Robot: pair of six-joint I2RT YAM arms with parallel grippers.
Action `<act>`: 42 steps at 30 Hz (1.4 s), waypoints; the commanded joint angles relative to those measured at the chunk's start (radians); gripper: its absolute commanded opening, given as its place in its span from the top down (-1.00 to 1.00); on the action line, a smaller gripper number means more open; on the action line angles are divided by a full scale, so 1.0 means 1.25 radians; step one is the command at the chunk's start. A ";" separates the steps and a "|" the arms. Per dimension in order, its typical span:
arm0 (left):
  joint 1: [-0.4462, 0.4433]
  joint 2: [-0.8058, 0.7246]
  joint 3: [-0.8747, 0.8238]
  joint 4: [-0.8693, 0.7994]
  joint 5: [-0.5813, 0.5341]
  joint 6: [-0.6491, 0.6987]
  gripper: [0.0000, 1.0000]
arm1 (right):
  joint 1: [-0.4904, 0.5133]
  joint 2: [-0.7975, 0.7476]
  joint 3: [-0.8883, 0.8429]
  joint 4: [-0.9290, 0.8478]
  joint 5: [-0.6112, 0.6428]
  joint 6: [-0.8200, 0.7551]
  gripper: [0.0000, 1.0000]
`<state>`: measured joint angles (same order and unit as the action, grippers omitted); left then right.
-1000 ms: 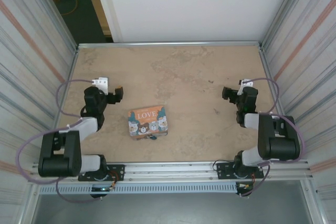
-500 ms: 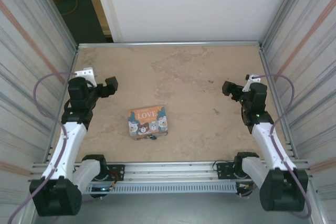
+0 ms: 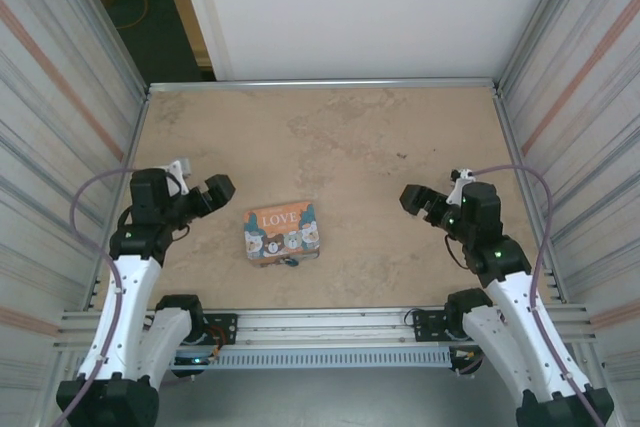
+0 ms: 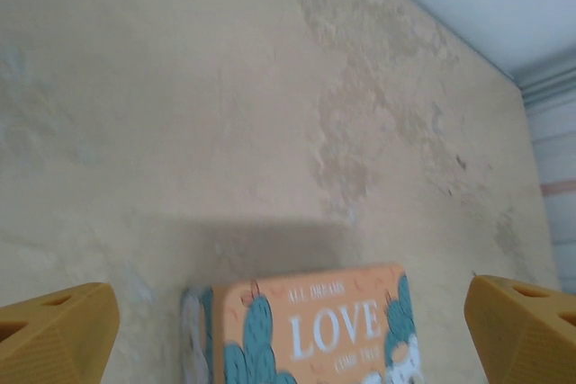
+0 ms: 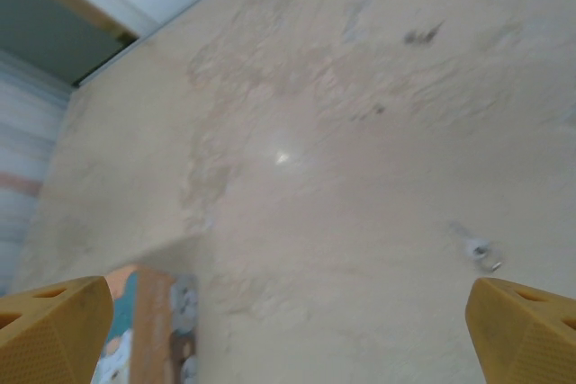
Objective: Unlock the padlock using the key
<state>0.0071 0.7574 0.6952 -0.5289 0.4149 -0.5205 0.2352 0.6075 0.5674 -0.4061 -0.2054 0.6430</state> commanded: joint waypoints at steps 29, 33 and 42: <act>-0.141 0.117 -0.157 0.064 0.142 -0.162 -0.98 | 0.463 0.594 0.197 0.210 -0.045 0.136 -0.98; -0.144 0.157 -0.153 0.081 0.124 -0.153 -0.97 | 0.470 0.654 0.207 0.246 -0.059 0.147 -0.98; -0.165 0.221 -0.147 0.125 0.130 -0.158 -0.98 | 0.476 0.747 0.231 0.301 -0.102 0.169 -0.98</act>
<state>-0.1883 1.0237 0.5098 -0.4038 0.5793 -0.7090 0.8200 1.5208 0.8261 -0.0719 -0.2981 0.8238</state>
